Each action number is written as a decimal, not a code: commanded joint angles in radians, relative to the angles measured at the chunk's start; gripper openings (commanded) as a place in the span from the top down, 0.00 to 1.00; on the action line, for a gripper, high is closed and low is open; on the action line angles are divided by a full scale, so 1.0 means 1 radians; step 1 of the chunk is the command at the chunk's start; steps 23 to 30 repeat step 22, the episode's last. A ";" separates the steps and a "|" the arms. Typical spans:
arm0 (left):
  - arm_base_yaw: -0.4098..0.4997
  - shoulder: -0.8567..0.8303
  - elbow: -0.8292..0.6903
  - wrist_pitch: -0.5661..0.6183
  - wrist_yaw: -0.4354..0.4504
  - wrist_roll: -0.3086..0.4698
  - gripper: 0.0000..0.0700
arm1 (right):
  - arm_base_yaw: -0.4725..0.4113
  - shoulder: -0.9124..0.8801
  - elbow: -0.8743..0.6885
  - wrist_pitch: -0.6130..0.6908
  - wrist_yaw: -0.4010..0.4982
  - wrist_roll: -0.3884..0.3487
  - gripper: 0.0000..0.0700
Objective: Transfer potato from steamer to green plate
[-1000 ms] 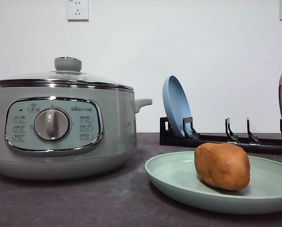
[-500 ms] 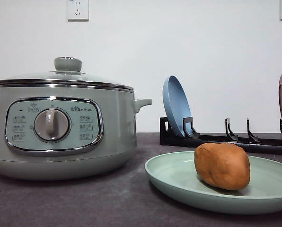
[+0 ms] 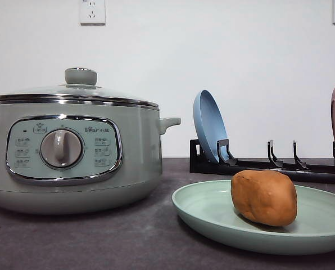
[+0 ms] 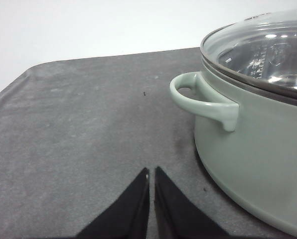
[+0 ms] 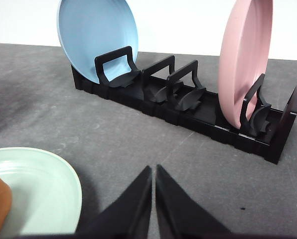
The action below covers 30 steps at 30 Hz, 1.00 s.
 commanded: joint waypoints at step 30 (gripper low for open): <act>0.003 -0.002 -0.020 -0.007 0.000 -0.006 0.98 | 0.000 -0.002 -0.004 0.001 -0.002 0.010 1.00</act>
